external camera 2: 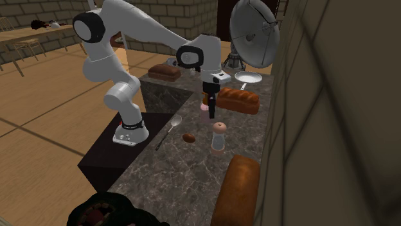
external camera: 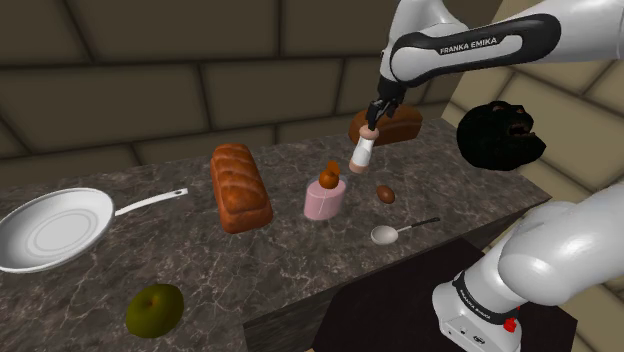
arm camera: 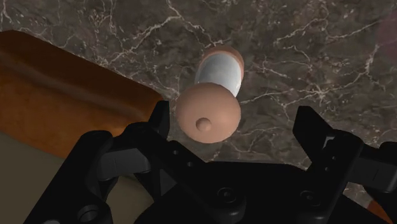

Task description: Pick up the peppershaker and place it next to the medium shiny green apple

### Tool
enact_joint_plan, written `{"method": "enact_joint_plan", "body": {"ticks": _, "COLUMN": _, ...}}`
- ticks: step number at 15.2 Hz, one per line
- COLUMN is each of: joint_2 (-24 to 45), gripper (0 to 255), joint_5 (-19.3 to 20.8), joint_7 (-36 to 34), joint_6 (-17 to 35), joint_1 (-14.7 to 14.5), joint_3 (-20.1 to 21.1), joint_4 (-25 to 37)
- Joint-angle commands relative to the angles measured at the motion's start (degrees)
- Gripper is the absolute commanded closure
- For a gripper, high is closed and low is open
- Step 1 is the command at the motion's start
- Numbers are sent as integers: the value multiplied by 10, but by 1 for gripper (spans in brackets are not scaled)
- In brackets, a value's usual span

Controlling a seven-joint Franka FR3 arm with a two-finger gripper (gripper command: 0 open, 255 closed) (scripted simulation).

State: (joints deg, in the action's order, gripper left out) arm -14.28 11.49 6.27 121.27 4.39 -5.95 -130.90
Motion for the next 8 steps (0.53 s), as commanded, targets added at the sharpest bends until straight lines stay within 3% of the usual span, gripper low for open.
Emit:
{"method": "enact_joint_plan", "body": {"ticks": 1, "joint_2": 42, "gripper": 0, "joint_5": 6, "joint_7": 3, "joint_6": 22, "joint_1": 5, "joint_3": -6, "joint_4": 14}}
{"method": "enact_joint_plan", "body": {"ticks": 8, "joint_2": 86, "gripper": 0, "joint_5": 11, "joint_7": 2, "joint_6": 73, "joint_1": 10, "joint_3": -12, "joint_4": 5}}
